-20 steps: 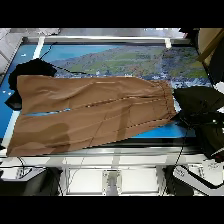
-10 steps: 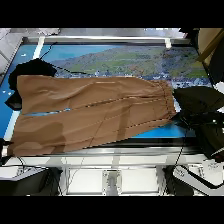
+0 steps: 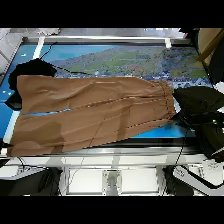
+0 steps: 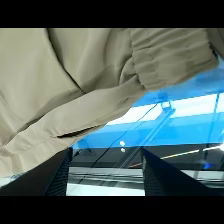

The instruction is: Fold the clothes and pants, and hang the long-sleeved shirts on hangers.

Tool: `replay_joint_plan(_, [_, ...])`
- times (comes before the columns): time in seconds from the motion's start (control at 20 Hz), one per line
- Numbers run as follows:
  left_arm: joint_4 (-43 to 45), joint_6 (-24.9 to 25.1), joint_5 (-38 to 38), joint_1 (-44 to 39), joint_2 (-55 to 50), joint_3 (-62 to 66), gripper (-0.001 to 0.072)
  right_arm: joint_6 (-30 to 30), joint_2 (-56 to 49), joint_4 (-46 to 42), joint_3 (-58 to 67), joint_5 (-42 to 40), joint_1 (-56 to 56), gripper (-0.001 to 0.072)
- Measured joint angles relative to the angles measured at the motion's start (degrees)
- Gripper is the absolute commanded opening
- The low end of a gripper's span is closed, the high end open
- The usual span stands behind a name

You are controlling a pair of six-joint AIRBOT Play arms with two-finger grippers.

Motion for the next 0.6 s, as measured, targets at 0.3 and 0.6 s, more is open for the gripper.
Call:
replay_joint_plan(0.3, [-1.14, -0.37, 0.9, -1.31, -2.69, 0.15, 0.0311, 0.15, 0.0, 0.22, 0.0, -0.09, 0.0, 0.0481])
replay_joint_plan(0.6, [-2.38, 0.28, 1.49, -2.38, -3.15, 0.52, 0.0015, 0.24, 0.0, 0.39, 0.0, 1.07, 0.0, 0.0481])
